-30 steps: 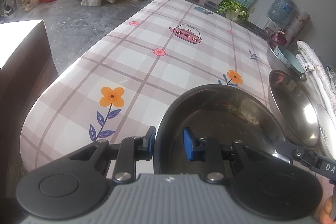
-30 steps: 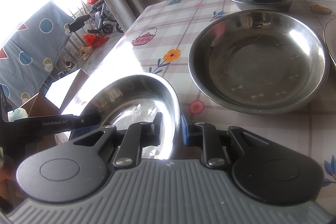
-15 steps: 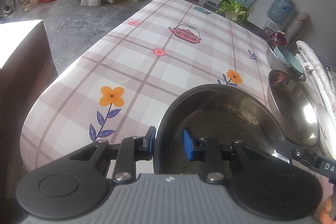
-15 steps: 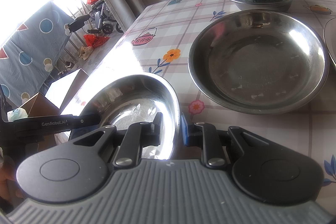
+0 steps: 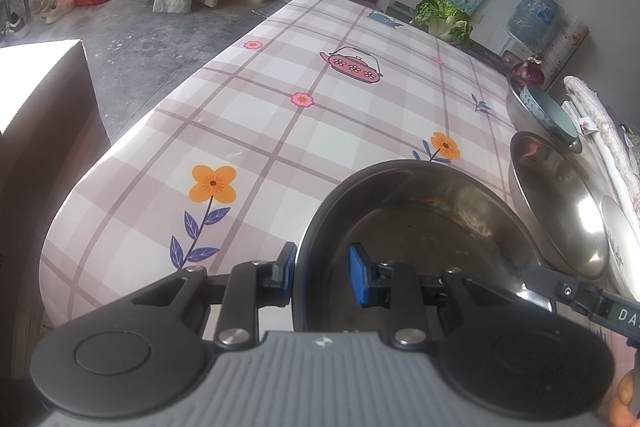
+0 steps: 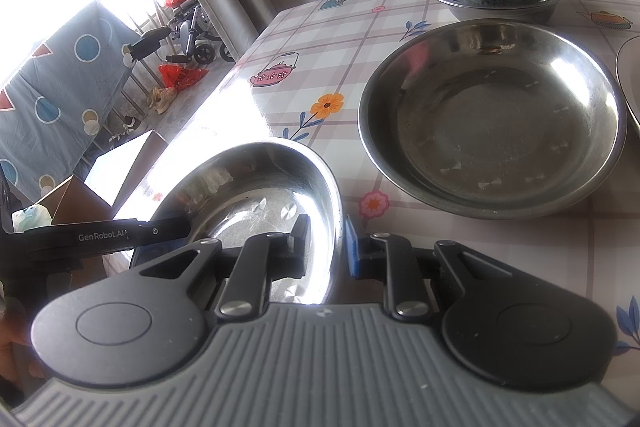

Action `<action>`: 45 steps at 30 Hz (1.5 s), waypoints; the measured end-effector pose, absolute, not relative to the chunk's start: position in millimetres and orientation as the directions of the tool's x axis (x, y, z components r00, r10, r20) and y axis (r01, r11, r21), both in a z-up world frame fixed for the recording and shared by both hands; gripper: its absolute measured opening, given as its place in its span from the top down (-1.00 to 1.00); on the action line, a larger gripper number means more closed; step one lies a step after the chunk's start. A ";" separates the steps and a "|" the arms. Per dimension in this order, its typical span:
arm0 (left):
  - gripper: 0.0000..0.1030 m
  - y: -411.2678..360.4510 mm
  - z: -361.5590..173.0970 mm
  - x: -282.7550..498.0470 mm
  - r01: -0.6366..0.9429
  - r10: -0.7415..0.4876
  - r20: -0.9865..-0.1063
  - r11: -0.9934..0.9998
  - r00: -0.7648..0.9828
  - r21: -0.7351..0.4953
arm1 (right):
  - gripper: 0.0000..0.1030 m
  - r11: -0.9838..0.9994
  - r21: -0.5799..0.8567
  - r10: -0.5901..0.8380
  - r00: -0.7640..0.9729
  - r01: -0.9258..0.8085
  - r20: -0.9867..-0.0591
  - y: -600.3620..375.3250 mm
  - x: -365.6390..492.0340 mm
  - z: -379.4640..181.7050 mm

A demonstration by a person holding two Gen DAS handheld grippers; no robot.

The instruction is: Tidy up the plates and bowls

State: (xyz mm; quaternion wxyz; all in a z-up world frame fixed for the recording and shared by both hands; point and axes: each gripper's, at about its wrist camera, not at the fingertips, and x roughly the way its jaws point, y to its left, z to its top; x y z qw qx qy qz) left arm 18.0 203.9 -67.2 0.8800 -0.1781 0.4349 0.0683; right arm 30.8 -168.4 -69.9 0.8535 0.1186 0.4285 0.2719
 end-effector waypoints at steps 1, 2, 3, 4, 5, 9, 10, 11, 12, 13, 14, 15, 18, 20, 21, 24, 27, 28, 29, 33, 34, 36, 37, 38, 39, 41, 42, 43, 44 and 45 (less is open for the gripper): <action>0.44 203.1 -66.9 17.3 -0.275 -0.035 -0.790 0.927 0.613 -0.254 | 0.64 0.824 0.435 0.565 0.485 -0.363 -0.667 -168.3 30.7 -69.9; 0.44 203.3 -66.9 17.5 -0.275 -0.035 -0.790 0.927 0.613 -0.254 | 0.64 0.824 0.435 0.565 0.485 -0.363 -0.667 -168.4 30.8 -69.9; 0.44 203.5 -67.0 17.7 -0.275 -0.035 -0.790 0.927 0.613 -0.254 | 0.64 0.824 0.435 0.565 0.485 -0.363 -0.667 -168.4 30.9 -70.0; 0.44 203.2 -67.0 17.6 -0.275 -0.035 -0.790 0.927 0.613 -0.254 | 0.64 0.824 0.435 0.566 0.485 -0.363 -0.667 -168.3 30.5 -70.0; 0.44 203.3 -67.1 17.8 -0.275 -0.034 -0.790 0.928 0.613 -0.253 | 0.64 0.824 0.435 0.566 0.485 -0.363 -0.667 -168.3 30.5 -70.0; 0.44 203.4 -67.4 18.5 -0.274 -0.035 -0.789 0.927 0.613 -0.255 | 0.64 0.824 0.435 0.566 0.485 -0.364 -0.667 -168.3 30.6 -70.0; 0.44 203.0 -67.3 18.2 -0.274 -0.035 -0.789 0.928 0.613 -0.254 | 0.64 0.824 0.435 0.566 0.485 -0.364 -0.667 -168.3 30.7 -70.0; 0.44 203.1 -67.4 18.3 -0.274 -0.035 -0.790 0.928 0.613 -0.253 | 0.64 0.824 0.435 0.566 0.485 -0.364 -0.667 -168.3 30.6 -70.0; 0.44 203.2 -67.4 18.4 -0.274 -0.035 -0.790 0.928 0.613 -0.253 | 0.64 0.824 0.435 0.566 0.485 -0.364 -0.666 -168.6 31.0 -69.9; 0.44 203.1 -67.5 18.3 -0.273 -0.034 -0.789 0.928 0.613 -0.252 | 0.64 0.824 0.436 0.566 0.485 -0.363 -0.667 -168.3 30.7 -70.0; 0.44 203.2 -67.6 18.4 -0.273 -0.035 -0.790 0.928 0.613 -0.253 | 0.64 0.824 0.436 0.566 0.485 -0.363 -0.666 -168.4 31.0 -69.9; 0.44 203.4 -67.7 18.5 -0.273 -0.035 -0.790 0.928 0.613 -0.253 | 0.64 0.824 0.435 0.566 0.485 -0.363 -0.667 -168.3 30.6 -70.0; 0.44 203.3 -67.6 18.7 -0.274 -0.035 -0.790 0.927 0.613 -0.254 | 0.64 0.824 0.435 0.566 0.485 -0.364 -0.667 -168.3 30.7 -70.0; 0.44 202.7 -67.7 18.2 -0.273 -0.035 -0.789 0.928 0.613 -0.253 | 0.64 0.824 0.434 0.566 0.485 -0.364 -0.667 -168.4 30.9 -70.0; 0.43 203.2 -67.9 18.9 -0.273 -0.034 -0.789 0.928 0.613 -0.253 | 0.64 0.824 0.434 0.566 0.485 -0.364 -0.667 -168.5 31.1 -70.0; 0.43 202.7 -68.0 18.9 -0.274 -0.033 -0.790 0.929 0.612 -0.251 | 0.65 0.825 0.434 0.565 0.485 -0.362 -0.668 -168.7 31.0 -69.9; 0.44 202.5 -68.1 19.2 -0.273 -0.031 -0.791 0.930 0.611 -0.248 | 0.65 0.827 0.431 0.561 0.487 -0.360 -0.669 -168.7 32.2 -70.0; 0.44 202.5 -68.0 19.6 -0.271 -0.032 -0.791 0.930 0.611 -0.247 | 0.65 0.828 0.429 0.559 0.489 -0.361 -0.669 -168.8 32.7 -69.8; 0.44 202.8 -68.0 19.9 -0.271 -0.031 -0.791 0.931 0.611 -0.246 | 0.65 0.830 0.426 0.558 0.491 -0.361 -0.669 -168.6 32.6 -69.8; 0.44 203.9 -68.2 20.9 -0.270 -0.027 -0.790 0.932 0.612 -0.241 | 0.65 0.833 0.420 0.552 0.500 -0.359 -0.667 -168.0 32.2 -69.8; 0.44 204.3 -68.1 22.0 -0.269 -0.025 -0.790 0.933 0.612 -0.238 | 0.66 0.834 0.418 0.550 0.503 -0.359 -0.666 -167.2 30.4 -70.5; 0.44 204.0 -67.8 23.6 -0.268 -0.019 -0.791 0.936 0.611 -0.229 | 0.68 0.836 0.415 0.548 0.507 -0.359 -0.666 -166.9 30.4 -71.8; 0.45 203.8 -67.8 24.3 -0.267 -0.014 -0.792 0.937 0.610 -0.223 | 0.68 0.837 0.413 0.546 0.509 -0.358 -0.666 -166.9 29.7 -72.3; 0.48 203.2 -67.8 24.9 -0.268 -0.008 -0.793 0.939 0.609 -0.215 | 0.69 0.838 0.413 0.545 0.510 -0.357 -0.666 -167.4 30.1 -72.8; 0.52 202.8 -67.6 25.4 -0.268 -0.001 -0.793 0.941 0.609 -0.206 | 0.69 0.838 0.414 0.545 0.511 -0.356 -0.665 -168.1 29.8 -73.5; 0.57 201.7 -67.4 26.4 -0.266 0.005 -0.793 0.943 0.610 -0.198 | 0.73 0.837 0.417 0.547 0.514 -0.355 -0.661 -169.0 29.4 -73.6; 0.58 201.7 -67.3 26.1 -0.268 0.006 -0.791 0.942 0.611 -0.200 | 0.77 0.836 0.417 0.548 0.515 -0.357 -0.659 -169.4 29.8 -73.5; 0.58 201.7 -66.9 25.5 -0.267 0.006 -0.789 0.942 0.614 -0.202 | 0.78 0.836 0.417 0.548 0.519 -0.357 -0.656 -169.8 29.4 -73.3; 0.58 201.6 -66.6 24.6 -0.266 0.006 -0.786 0.943 0.618 -0.202 | 0.80 0.836 0.417 0.549 0.521 -0.358 -0.654 -169.9 29.4 -73.0; 0.59 202.0 -66.8 24.3 -0.266 0.005 -0.786 0.942 0.618 -0.204 | 0.81 0.834 0.416 0.551 0.521 -0.362 -0.652 -169.7 28.8 -72.5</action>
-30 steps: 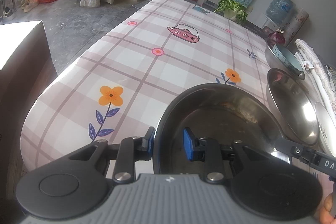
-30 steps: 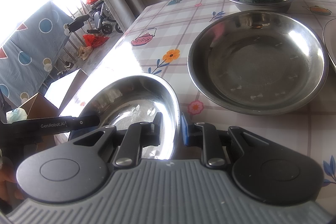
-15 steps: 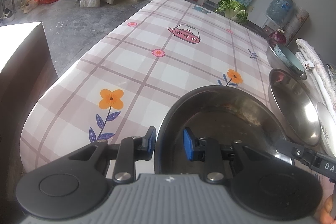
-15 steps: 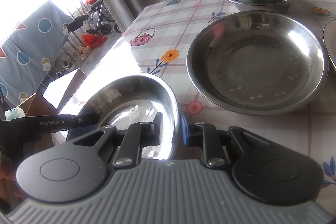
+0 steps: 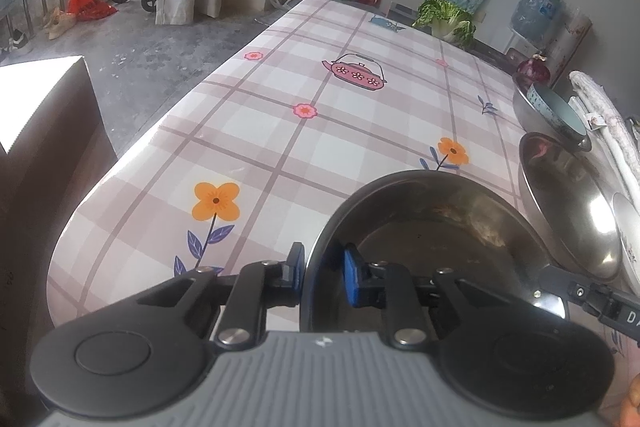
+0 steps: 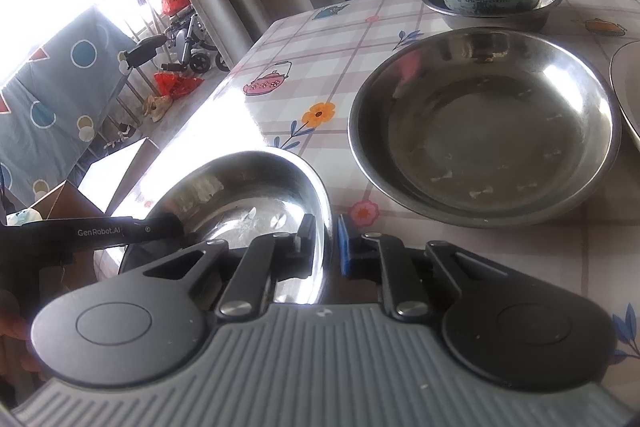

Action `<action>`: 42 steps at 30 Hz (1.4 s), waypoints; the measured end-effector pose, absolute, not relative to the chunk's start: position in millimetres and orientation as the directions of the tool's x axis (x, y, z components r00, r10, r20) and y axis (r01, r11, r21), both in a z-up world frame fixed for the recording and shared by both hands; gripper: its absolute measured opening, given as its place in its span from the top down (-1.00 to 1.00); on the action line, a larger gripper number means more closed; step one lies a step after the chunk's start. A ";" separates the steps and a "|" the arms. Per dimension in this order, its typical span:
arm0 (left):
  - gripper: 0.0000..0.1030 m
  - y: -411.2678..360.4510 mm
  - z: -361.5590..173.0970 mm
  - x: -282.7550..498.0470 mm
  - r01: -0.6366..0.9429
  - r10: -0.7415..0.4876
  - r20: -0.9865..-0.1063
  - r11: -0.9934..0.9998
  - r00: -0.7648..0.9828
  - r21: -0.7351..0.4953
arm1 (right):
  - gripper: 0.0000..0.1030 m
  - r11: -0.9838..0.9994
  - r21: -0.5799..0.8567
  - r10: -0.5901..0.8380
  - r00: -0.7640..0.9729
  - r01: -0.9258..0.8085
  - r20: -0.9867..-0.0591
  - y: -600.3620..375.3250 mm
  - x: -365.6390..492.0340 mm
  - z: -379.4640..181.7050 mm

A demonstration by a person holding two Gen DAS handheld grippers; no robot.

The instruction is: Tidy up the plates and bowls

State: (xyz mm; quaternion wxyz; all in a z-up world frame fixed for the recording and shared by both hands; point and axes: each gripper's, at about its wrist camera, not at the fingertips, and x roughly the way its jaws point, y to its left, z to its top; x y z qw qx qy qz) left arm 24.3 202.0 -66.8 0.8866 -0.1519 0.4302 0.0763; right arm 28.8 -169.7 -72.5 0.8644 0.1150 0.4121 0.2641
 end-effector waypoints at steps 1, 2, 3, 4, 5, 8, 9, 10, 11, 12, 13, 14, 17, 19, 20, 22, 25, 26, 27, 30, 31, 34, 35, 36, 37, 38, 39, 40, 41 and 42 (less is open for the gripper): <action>0.59 202.4 -67.7 24.1 -0.266 0.003 -0.786 0.942 0.618 -0.206 | 0.81 0.836 0.409 0.548 0.524 -0.364 -0.652 -168.8 27.0 -71.9; 0.59 202.8 -68.3 24.1 -0.265 0.001 -0.787 0.942 0.617 -0.207 | 0.82 0.838 0.404 0.545 0.527 -0.368 -0.652 -168.2 26.3 -71.6; 0.59 203.2 -68.5 24.3 -0.264 0.000 -0.788 0.942 0.616 -0.207 | 0.82 0.838 0.401 0.544 0.529 -0.370 -0.651 -167.8 25.9 -71.6; 0.59 203.1 -68.6 24.8 -0.262 -0.001 -0.789 0.943 0.614 -0.205 | 0.82 0.839 0.400 0.544 0.529 -0.370 -0.651 -167.3 25.6 -71.7; 0.59 203.1 -68.6 25.0 -0.259 -0.002 -0.791 0.944 0.612 -0.203 | 0.82 0.839 0.399 0.543 0.527 -0.370 -0.653 -167.0 25.7 -72.4; 0.58 203.1 -68.7 24.8 -0.256 -0.005 -0.796 0.946 0.605 -0.201 | 0.82 0.840 0.396 0.540 0.518 -0.370 -0.663 -165.1 24.8 -74.3; 0.58 203.2 -68.5 24.3 -0.255 -0.006 -0.798 0.946 0.603 -0.200 | 0.82 0.841 0.395 0.540 0.515 -0.370 -0.666 -164.8 24.4 -74.8; 0.58 203.3 -68.2 23.8 -0.254 -0.006 -0.800 0.947 0.600 -0.197 | 0.82 0.841 0.394 0.539 0.512 -0.370 -0.669 -164.3 23.2 -75.6; 0.57 203.4 -68.0 23.0 -0.252 -0.005 -0.802 0.948 0.598 -0.194 | 0.82 0.842 0.392 0.537 0.511 -0.370 -0.671 -164.6 22.3 -76.0; 0.55 203.7 -67.9 21.9 -0.250 -0.006 -0.803 0.949 0.596 -0.192 | 0.82 0.844 0.390 0.535 0.510 -0.369 -0.674 -165.2 20.7 -76.9; 0.54 203.9 -67.6 20.5 -0.247 -0.007 -0.804 0.950 0.594 -0.191 | 0.82 0.844 0.390 0.534 0.509 -0.368 -0.675 -166.0 20.1 -77.6; 0.54 204.0 -67.4 18.7 -0.244 -0.009 -0.805 0.951 0.593 -0.190 | 0.82 0.844 0.391 0.534 0.507 -0.367 -0.677 -166.5 19.4 -78.1; 0.54 204.0 -67.3 14.5 -0.239 -0.010 -0.809 0.953 0.588 -0.185 | 0.82 0.845 0.385 0.532 0.506 -0.372 -0.678 -166.2 17.1 -78.8; 0.55 203.6 -66.7 12.4 -0.236 -0.009 -0.811 0.955 0.585 -0.180 | 0.82 0.845 0.378 0.531 0.509 -0.378 -0.678 -165.7 14.3 -78.4; 0.55 203.3 -66.5 11.5 -0.235 -0.008 -0.813 0.956 0.583 -0.178 | 0.82 0.846 0.373 0.529 0.510 -0.381 -0.679 -165.4 13.7 -78.4; 0.55 202.4 -66.2 9.6 -0.232 -0.007 -0.815 0.957 0.579 -0.173 | 0.82 0.846 0.368 0.528 0.511 -0.385 -0.678 -164.7 11.7 -78.0; 0.55 201.2 -66.0 6.6 -0.229 -0.006 -0.817 0.959 0.577 -0.169 | 0.82 0.847 0.361 0.525 0.514 -0.390 -0.678 -163.2 9.9 -77.0; 0.57 200.7 -66.1 5.7 -0.228 -0.005 -0.816 0.959 0.578 -0.167 | 0.81 0.848 0.359 0.524 0.515 -0.391 -0.678 -162.9 9.4 -76.9; 0.58 200.2 -66.4 5.1 -0.228 -0.002 -0.816 0.960 0.578 -0.164 | 0.81 0.848 0.356 0.524 0.516 -0.393 -0.678 -163.0 8.9 -76.8; 0.64 198.5 -66.4 4.3 -0.231 0.002 -0.814 0.959 0.582 -0.163 | 0.81 0.848 0.353 0.523 0.517 -0.395 -0.678 -162.1 8.8 -76.0; 0.64 198.1 -66.3 4.2 -0.235 0.006 -0.812 0.959 0.584 -0.162 | 0.81 0.847 0.354 0.524 0.515 -0.396 -0.678 -161.9 8.7 -76.1; 0.64 197.4 -65.2 4.1 -0.237 0.012 -0.808 0.959 0.589 -0.158 | 0.80 0.851 0.339 0.517 0.522 -0.401 -0.679 -160.9 6.9 -74.3; 0.64 197.2 -65.2 4.1 -0.236 0.013 -0.808 0.959 0.590 -0.157 | 0.80 0.851 0.338 0.517 0.523 -0.402 -0.678 -161.3 6.6 -73.8; 0.64 196.8 -65.0 4.0 -0.234 0.014 -0.807 0.960 0.591 -0.155 | 0.80 0.851 0.338 0.517 0.524 -0.402 -0.677 -161.9 6.4 -73.2; 0.64 196.3 -64.7 3.8 -0.232 0.015 -0.806 0.961 0.591 -0.152 | 0.80 0.851 0.337 0.517 0.525 -0.403 -0.676 -162.4 6.9 -73.1; 0.64 195.9 -64.5 3.5 -0.231 0.016 -0.806 0.961 0.592 -0.150 | 0.80 0.851 0.336 0.516 0.526 -0.403 -0.676 -162.2 6.3 -72.7; 0.64 195.8 -64.2 3.4 -0.232 0.017 -0.806 0.961 0.592 -0.150 | 0.80 0.852 0.334 0.515 0.528 -0.404 -0.675 -162.5 6.0 -72.4; 0.64 195.7 -63.7 2.9 -0.232 0.017 -0.805 0.961 0.593 -0.150 | 0.80 0.852 0.334 0.515 0.529 -0.404 -0.674 -162.4 6.0 -72.2; 0.64 195.7 -63.2 2.1 -0.233 0.018 -0.804 0.961 0.594 -0.150 | 0.80 0.852 0.333 0.516 0.531 -0.405 -0.673 -162.5 5.9 -71.8; 0.64 195.6 -62.7 1.8 -0.233 0.019 -0.804 0.961 0.595 -0.150 | 0.80 0.851 0.333 0.516 0.532 -0.406 -0.671 -162.5 5.3 -71.5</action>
